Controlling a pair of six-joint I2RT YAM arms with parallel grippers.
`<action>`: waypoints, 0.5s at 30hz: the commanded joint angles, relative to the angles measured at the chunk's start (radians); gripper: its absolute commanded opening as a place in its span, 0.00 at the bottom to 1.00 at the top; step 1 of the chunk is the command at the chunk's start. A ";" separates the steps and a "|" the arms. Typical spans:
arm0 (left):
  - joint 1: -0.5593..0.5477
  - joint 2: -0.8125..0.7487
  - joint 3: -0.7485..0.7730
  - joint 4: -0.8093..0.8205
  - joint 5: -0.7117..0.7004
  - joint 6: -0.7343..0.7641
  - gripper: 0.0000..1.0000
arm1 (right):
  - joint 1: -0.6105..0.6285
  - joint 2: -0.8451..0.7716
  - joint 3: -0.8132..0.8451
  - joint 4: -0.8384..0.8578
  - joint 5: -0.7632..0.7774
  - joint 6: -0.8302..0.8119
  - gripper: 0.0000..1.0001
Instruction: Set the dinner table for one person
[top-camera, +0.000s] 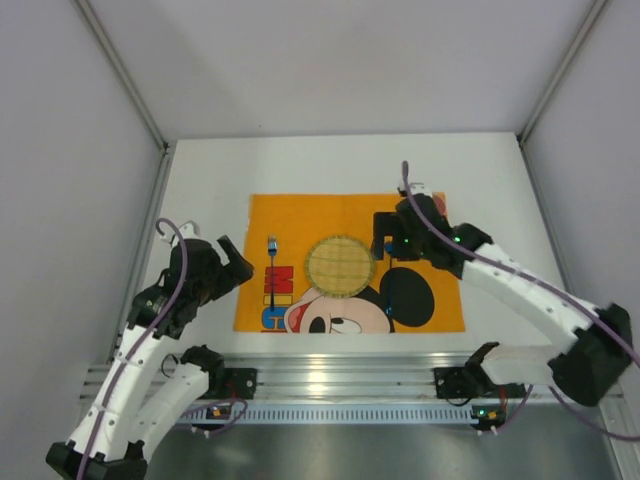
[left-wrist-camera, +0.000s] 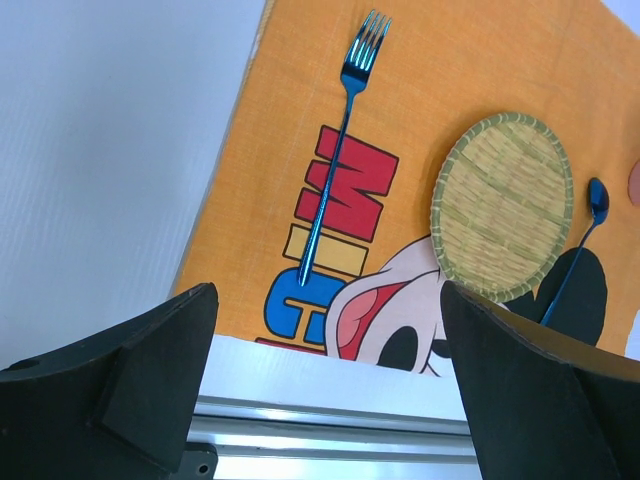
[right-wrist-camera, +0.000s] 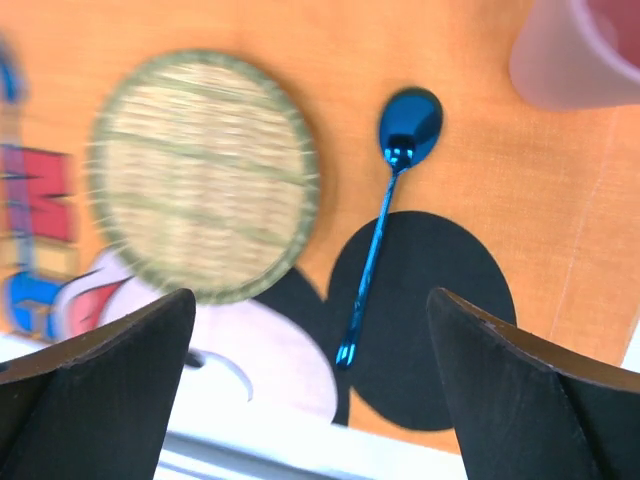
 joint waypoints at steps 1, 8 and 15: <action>-0.002 -0.010 0.066 -0.019 -0.024 0.048 0.98 | 0.065 -0.332 -0.038 -0.002 0.017 -0.041 1.00; -0.003 -0.043 0.087 0.010 -0.061 0.131 0.98 | 0.068 -0.942 -0.407 -0.048 0.020 0.214 1.00; -0.002 -0.084 0.029 0.122 -0.153 0.218 0.98 | 0.068 -1.358 -0.434 -0.269 0.036 0.365 1.00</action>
